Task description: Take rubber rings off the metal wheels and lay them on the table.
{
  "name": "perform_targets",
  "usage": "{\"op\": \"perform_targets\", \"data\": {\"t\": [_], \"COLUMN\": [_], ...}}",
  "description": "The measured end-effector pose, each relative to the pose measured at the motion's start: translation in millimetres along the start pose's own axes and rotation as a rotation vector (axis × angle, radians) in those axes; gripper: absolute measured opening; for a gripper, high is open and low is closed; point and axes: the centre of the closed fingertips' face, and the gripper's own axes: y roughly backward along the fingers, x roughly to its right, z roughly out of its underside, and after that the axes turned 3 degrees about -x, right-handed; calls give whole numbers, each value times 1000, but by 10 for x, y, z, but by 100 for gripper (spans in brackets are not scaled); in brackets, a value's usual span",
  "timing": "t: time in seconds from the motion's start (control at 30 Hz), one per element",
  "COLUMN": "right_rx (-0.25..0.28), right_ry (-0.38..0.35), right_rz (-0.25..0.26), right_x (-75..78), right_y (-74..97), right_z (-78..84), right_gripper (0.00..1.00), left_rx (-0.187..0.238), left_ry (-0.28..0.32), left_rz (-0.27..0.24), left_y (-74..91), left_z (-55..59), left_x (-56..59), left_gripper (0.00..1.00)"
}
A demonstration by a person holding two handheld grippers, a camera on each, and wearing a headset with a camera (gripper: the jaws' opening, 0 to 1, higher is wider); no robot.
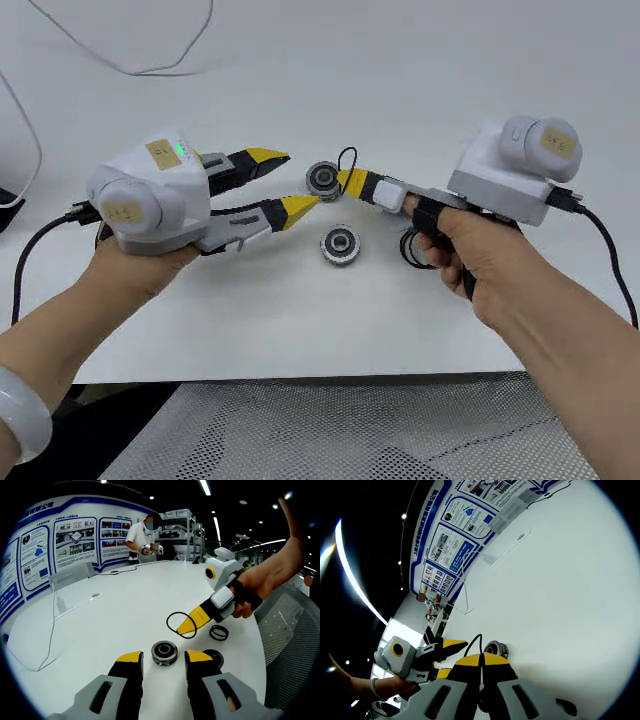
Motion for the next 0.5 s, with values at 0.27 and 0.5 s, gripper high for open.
{"op": "perform_targets", "data": {"t": [0.27, 0.5], "right_rx": [-40, -126], "right_ry": [165, 348], "right_rz": [104, 212], "right_x": [132, 300], "right_y": [432, 697], "right_z": [60, 189], "right_gripper": [1, 1], "left_rx": [0, 22], "left_ry": [8, 14], "left_rz": [4, 12], "left_y": [74, 124], "left_z": [56, 28], "left_x": [48, 103], "left_gripper": [35, 39]}}
